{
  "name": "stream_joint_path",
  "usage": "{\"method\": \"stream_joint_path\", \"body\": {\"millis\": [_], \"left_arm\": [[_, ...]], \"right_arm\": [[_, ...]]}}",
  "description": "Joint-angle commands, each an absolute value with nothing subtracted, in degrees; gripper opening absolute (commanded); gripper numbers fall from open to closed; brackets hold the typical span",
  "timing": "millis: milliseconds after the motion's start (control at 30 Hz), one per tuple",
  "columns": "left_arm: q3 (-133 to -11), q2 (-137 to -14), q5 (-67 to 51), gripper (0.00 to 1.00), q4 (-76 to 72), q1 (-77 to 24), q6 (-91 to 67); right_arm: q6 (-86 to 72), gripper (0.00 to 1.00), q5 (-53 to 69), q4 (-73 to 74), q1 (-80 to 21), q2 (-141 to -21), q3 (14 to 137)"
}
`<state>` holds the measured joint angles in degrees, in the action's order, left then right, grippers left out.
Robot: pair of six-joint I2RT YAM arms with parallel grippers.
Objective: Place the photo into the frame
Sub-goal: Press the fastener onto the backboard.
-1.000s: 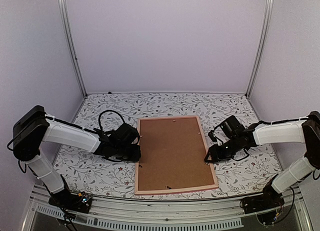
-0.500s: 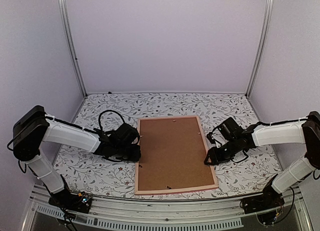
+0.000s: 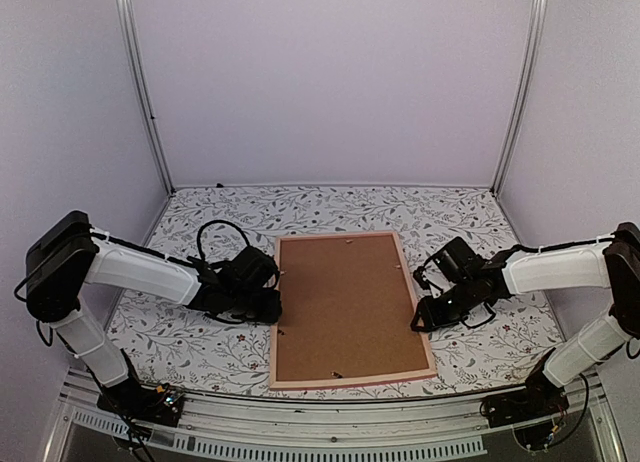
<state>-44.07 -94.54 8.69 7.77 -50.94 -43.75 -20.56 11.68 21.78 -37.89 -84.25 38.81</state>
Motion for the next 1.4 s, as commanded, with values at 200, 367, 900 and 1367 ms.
{"method": "stream_joint_path", "body": {"millis": [200,367,900,1367], "left_arm": [[-43.5,-95.9,7.0,0.25,7.4,-51.0,-42.8],[-43.1,-95.7,7.1,0.25,7.4,-50.9,-43.0],[-42.6,-95.2,6.9,0.25,6.9,-50.9,-42.8],[-42.3,-95.1,6.9,0.24,6.5,-50.9,-42.9]], "right_arm": [[-20.7,0.25,7.9,21.3,-38.2,-84.8,38.1],[-20.3,0.2,8.7,20.5,-38.2,-84.7,38.0],[-20.2,0.35,11.4,20.9,-38.1,-81.0,39.1],[-20.5,0.27,10.1,23.9,-38.3,-83.2,39.7]]}}
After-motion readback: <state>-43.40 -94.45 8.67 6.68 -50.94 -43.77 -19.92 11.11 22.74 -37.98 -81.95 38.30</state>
